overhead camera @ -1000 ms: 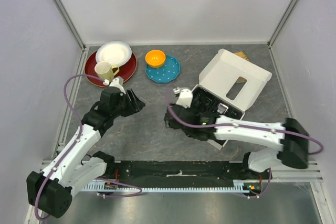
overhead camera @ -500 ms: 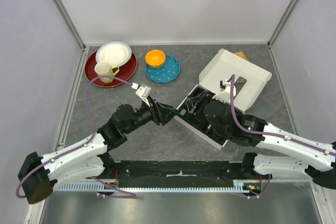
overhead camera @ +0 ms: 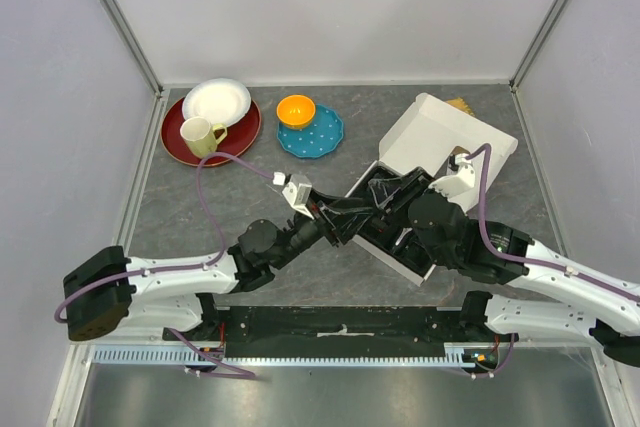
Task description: Sort the hair-cutting tools
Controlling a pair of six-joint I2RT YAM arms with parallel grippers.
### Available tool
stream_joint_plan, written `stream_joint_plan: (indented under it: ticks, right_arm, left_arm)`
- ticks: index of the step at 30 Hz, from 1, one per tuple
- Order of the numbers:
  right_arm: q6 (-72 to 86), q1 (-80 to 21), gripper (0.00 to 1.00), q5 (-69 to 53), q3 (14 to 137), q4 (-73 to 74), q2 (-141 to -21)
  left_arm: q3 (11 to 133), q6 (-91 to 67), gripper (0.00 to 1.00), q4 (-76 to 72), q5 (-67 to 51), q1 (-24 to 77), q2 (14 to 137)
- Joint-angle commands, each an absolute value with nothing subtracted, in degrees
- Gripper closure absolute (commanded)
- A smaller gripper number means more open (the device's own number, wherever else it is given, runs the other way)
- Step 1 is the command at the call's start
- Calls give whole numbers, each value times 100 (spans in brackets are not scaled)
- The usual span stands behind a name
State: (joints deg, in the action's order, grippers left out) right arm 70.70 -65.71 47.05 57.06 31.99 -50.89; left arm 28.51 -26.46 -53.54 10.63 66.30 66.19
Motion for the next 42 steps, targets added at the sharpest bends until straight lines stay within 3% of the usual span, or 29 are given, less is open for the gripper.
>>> stream_joint_plan:
  ticks: [1, 15, 18, 19, 22, 32, 36, 39, 40, 42]
  right_arm:
    - [7303, -6548, 69, 4966, 5915, 3252, -5001]
    - [7550, -6548, 69, 5098, 5695, 3243, -4764]
    - [7559, -6539, 69, 5089, 5678, 3243, -4729]
    - [7559, -6548, 69, 5089, 5669, 3234, -4720]
    - [7559, -6539, 68, 5063, 5660, 3243, -4702]
    - [7559, -6548, 67, 5124, 5599, 3243, -4685]
    - [7585, -6548, 66, 5133, 5581, 3243, -4650]
    - [7410, -6548, 50, 5247, 5590, 3269, -4606]
    - [7070, -6548, 34, 5334, 5642, 3278, -4579]
    - [6795, -6548, 23, 5675, 5739, 3427, -4492]
  left_arm:
    - [3330, -2145, 53, -6083, 1512, 6767, 6864]
    - [4052, -2434, 57, -5317, 1722, 6838, 7479]
    - [4069, -2452, 67, -5317, 1854, 6855, 7541]
    - [4078, -2452, 75, -5317, 1872, 6855, 7532]
    - [4122, -2417, 82, -5317, 1916, 6855, 7559]
    - [4368, -2373, 83, -5265, 1863, 6855, 7699]
    - [4430, -2382, 98, -5107, 1854, 6855, 7743]
    - [4473, -2391, 98, -4966, 1968, 6855, 7743]
    - [4508, -2382, 98, -4696, 2056, 6855, 7734]
    - [4710, -2303, 98, -4283, 2092, 6855, 7717]
